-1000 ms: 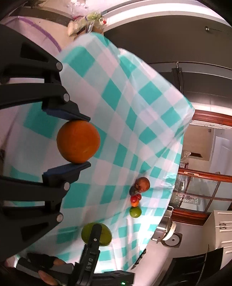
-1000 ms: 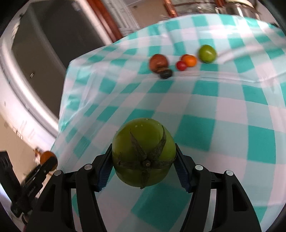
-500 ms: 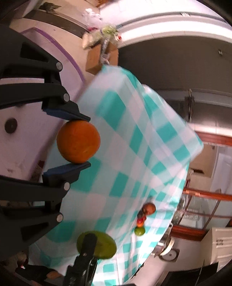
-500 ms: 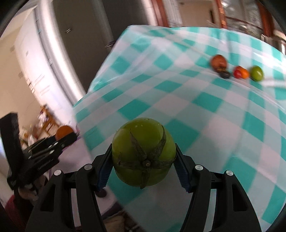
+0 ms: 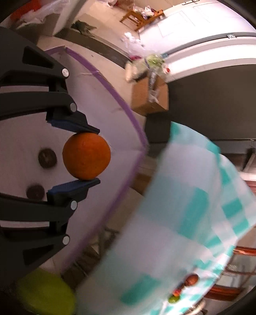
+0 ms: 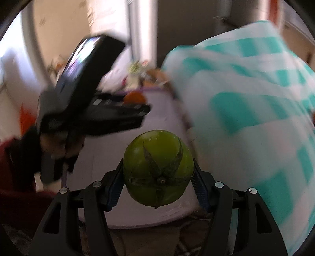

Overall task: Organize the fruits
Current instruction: 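Carry the green tomato and the orange over to the white box, then open both tools to release the orange and green tomato into the box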

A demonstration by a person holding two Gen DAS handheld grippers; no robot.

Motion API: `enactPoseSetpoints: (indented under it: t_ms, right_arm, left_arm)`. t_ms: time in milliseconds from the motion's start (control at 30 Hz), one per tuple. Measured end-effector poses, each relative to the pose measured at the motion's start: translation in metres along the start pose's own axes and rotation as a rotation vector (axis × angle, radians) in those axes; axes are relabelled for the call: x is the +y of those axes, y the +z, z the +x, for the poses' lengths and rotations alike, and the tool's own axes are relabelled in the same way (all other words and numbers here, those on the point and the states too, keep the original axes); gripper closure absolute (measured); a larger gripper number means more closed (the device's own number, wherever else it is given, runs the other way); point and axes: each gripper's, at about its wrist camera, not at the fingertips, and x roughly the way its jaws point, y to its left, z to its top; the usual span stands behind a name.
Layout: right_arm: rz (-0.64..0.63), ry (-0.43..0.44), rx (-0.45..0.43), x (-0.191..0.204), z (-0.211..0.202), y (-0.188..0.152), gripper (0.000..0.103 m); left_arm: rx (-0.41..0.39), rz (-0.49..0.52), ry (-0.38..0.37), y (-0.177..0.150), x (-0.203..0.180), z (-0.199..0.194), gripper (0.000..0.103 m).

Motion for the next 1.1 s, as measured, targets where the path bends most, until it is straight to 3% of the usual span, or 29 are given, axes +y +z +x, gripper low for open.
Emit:
enactPoseSetpoints:
  t_ms: [267,333,533,733,1000,1100]
  right_arm:
    - [-0.269,0.013,0.216,0.061,0.070,-0.009,0.041]
    - [-0.318,0.012,0.256,0.073,0.082,-0.014,0.041]
    - [-0.387,0.011,0.330,0.087,0.102,-0.021,0.041]
    - [-0.362,0.010,0.385,0.079,0.114,-0.018,0.041]
    - [-0.339,0.001,0.397,0.080,0.120,-0.007,0.041]
    - [-0.328,-0.001,0.323,0.081,0.105,-0.004,0.026]
  left_arm:
    - [0.173,-0.013,0.077,-0.022,0.027,0.045,0.058]
    - [0.210,-0.026,0.067,-0.026,0.032,0.052,0.058]
    - [0.291,-0.038,0.084,-0.031,0.042,0.070,0.058]
    - [0.370,-0.013,0.110,-0.036,0.039,0.086,0.058]
    - [0.338,-0.032,0.118,-0.036,0.040,0.082,0.025]
    - [0.324,-0.031,0.133,-0.035,0.038,0.078,0.018]
